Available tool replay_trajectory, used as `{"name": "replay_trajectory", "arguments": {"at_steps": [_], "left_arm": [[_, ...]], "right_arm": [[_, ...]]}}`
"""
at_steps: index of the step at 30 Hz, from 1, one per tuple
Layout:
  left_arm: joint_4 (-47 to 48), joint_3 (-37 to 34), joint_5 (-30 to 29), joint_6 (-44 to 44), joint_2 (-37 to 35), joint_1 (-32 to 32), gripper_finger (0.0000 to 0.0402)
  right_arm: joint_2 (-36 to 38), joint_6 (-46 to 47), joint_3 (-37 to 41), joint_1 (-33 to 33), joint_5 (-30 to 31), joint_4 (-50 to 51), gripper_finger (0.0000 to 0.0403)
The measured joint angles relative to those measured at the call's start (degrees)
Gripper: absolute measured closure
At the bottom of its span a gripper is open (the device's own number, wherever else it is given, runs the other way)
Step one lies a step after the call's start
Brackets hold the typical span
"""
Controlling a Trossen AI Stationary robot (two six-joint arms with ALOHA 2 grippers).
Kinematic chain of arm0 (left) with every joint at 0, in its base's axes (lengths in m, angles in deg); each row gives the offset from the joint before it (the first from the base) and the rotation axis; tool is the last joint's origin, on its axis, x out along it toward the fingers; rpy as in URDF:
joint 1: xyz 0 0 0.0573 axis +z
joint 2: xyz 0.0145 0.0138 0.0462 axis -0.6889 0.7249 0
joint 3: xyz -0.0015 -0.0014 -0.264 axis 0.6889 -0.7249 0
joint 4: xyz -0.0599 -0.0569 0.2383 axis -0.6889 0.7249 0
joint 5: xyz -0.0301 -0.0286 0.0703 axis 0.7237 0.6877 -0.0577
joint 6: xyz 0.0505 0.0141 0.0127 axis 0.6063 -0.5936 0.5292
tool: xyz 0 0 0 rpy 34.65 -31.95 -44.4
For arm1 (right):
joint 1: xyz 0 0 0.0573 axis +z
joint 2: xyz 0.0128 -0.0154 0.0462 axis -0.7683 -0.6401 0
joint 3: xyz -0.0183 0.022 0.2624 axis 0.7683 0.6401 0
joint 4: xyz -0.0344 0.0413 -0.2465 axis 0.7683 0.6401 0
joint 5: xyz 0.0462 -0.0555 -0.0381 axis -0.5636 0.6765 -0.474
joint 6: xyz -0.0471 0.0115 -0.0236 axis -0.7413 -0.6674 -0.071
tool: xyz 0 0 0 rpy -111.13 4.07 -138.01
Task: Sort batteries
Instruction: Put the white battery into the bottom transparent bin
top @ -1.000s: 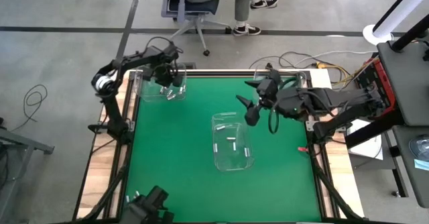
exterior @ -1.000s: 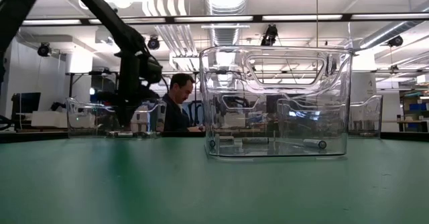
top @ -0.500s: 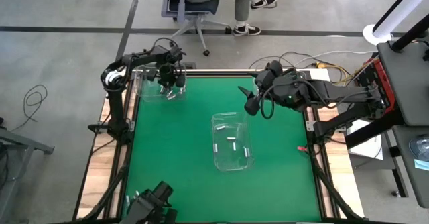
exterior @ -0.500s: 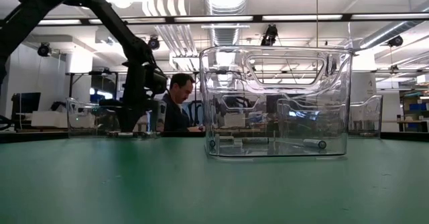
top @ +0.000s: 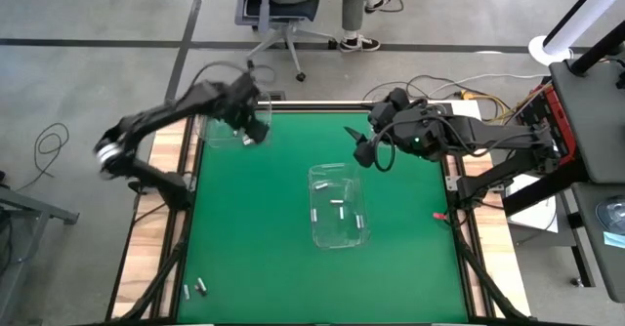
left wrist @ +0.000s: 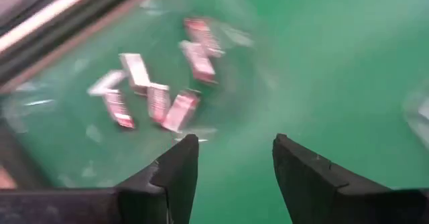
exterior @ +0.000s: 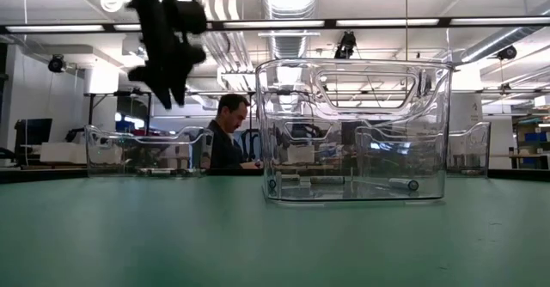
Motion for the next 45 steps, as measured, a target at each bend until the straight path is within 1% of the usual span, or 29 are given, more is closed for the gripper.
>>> {"name": "replay_trajectory", "arguments": {"at_steps": [1, 3, 5, 9, 12, 14, 17, 19, 21, 24, 28, 31, 33, 38, 45], "left_arm": [[0.0, -1.5, 0.0, -1.0, -3.1, -3.4, 0.023], [0.1, -4.7, 0.0, -6.2, -8.7, -10.9, 0.0229], [0.1, -8.4, -0.6, -15.2, -13.2, -19.4, 0.0229], [0.0, -15.7, -5.0, -34.0, -18.8, -39.8, 0.0229], [-0.4, -20.1, -6.7, -49.7, -19.2, -55.7, 0.0229], [-0.5, -22.0, -7.3, -61.2, -18.0, -65.2, 0.0229], [-1.1, -23.6, -6.3, -77.4, -14.9, -76.0, 0.0223], [-3.4, -23.6, -5.5, -83.6, -12.8, -81.0, 0.0215], [-5.1, -23.0, -4.9, -86.3, -10.5, -84.2, 0.0203], [-7.1, -20.7, -2.1, -86.5, -6.5, -86.0, 0.0181], [-7.5, -17.4, 5.2, -82.4, -0.9, -87.4, 0.0144], [-9.0, -15.6, 11.3, -81.9, 2.5, -89.0, 0.0124], [-11.3, -15.1, 12.9, -82.6, 4.2, -90.2, 0.0119], [-15.1, -14.9, 14.5, -85.8, 7.1, -92.7, 0.0123], [-15.9, -15.4, 20.8, -86.4, 11.1, -93.6, 0.0127]], "right_arm": [[-0.2, 0.1, 0.0, 0.0, 0.0, -0.4, 0.0081], [-0.6, 0.1, 0.0, 0.0, 0.0, -1.4, 0.0084], [-1.3, 0.1, 0.0, 0.0, 0.1, -3.4, 0.0089], [-3.3, -0.9, 0.0, 0.0, 0.1, -8.0, 0.0097], [-5.3, -1.8, 0.0, 0.0, 0.0, -11.2, 0.0101], [-6.6, -0.9, 0.0, 0.0, 0.0, -12.7, 0.0101], [-8.4, 2.8, -0.3, 0.7, -0.3, -13.5, 0.0096], [-9.3, 5.9, -0.4, 1.6, -0.3, -13.4, 0.0093], [-9.9, 8.9, -0.8, 2.9, -0.3, -13.6, 0.009], [-11.1, 12.0, -1.4, 5.0, -0.4, -13.8, 0.009], [-12.6, 14.3, -2.7, 8.1, -0.3, -13.6, 0.0097], [-13.4, 14.3, -3.9, 10.3, -0.3, -13.4, 0.0104], [-13.6, 14.2, -4.4, 11.2, -0.1, -13.4, 0.0106], [-13.6, 13.1, -4.5, 11.5, 0.2, -13.1, 0.0106], [-13.5, 7.8, -5.0, 11.5, 0.2, -13.0, 0.0089]]}}
